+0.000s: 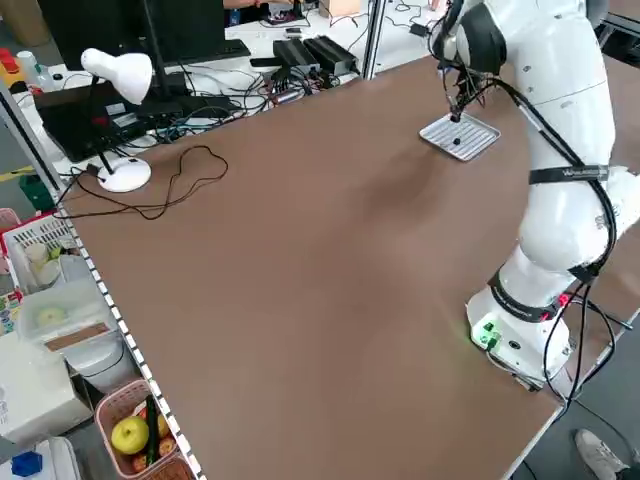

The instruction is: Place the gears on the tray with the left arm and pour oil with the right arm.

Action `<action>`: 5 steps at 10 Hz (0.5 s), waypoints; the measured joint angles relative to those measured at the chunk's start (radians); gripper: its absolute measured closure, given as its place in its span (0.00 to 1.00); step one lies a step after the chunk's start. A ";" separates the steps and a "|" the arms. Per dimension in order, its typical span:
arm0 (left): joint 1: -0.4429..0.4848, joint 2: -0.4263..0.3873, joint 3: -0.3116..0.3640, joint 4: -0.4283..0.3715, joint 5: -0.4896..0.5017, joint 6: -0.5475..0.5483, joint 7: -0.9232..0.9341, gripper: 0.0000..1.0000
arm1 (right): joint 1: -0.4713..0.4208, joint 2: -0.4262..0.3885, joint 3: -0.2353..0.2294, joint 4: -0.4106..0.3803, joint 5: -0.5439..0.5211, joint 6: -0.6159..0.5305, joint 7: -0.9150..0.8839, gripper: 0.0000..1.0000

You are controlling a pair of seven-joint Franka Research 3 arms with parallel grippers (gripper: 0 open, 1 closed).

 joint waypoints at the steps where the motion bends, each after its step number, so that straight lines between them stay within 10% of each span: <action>1: -0.062 0.024 0.041 0.035 0.000 -0.002 -0.023 0.75 | 0.007 0.000 0.000 0.000 0.005 0.001 0.001 0.70; 5: -0.071 0.066 0.054 0.072 0.000 -0.004 -0.026 0.73 | 0.047 0.000 0.000 -0.001 0.032 0.046 0.005 0.70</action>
